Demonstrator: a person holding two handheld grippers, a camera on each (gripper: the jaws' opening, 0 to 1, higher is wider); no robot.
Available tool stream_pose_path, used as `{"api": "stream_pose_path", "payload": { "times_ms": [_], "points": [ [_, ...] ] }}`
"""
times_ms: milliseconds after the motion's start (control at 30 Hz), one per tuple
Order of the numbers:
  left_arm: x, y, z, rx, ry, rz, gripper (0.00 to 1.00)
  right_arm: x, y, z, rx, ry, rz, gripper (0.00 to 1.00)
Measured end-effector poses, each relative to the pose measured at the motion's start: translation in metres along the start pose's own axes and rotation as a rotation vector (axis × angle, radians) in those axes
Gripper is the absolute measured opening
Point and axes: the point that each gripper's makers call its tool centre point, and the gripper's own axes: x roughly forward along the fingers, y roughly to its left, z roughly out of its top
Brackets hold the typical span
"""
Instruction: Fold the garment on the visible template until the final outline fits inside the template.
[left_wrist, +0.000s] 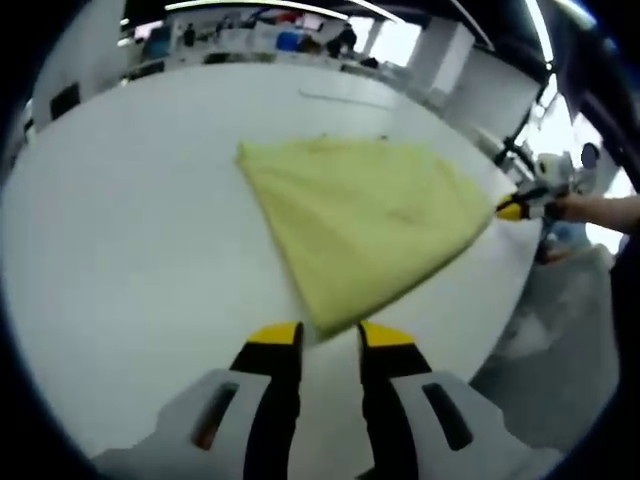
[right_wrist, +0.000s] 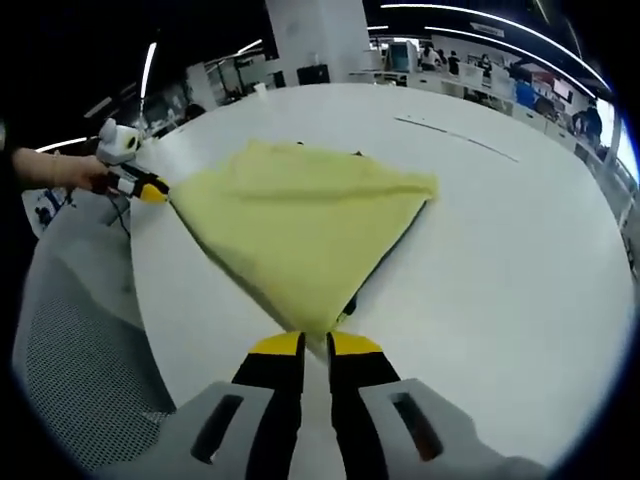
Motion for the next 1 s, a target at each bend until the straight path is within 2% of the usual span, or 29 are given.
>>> {"api": "stream_pose_path", "payload": {
  "times_ms": [67, 133, 433, 1000],
  "points": [
    [0.0002, 0.0002, 0.0005, 0.008, -0.003, -0.003, 0.15, 0.0000, -0.0002, -0.0006, -0.009, 0.005, 0.000, 0.09],
    [0.0006, -0.0013, 0.0019, 0.011, -0.011, -0.012, 0.08, 0.0002, 0.0013, 0.0008, -0.025, 0.002, 0.006, 0.04],
    [0.0034, 0.0013, -0.0002, 0.024, 0.006, -0.009, 0.00, -0.0012, -0.0016, -0.0008, -0.072, 0.022, -0.004, 0.02],
    [0.0009, 0.0052, -0.0031, 0.009, 0.026, -0.021, 0.00, -0.0051, -0.0051, -0.0066, -0.122, 0.040, 0.010, 0.01]
  ]
}}
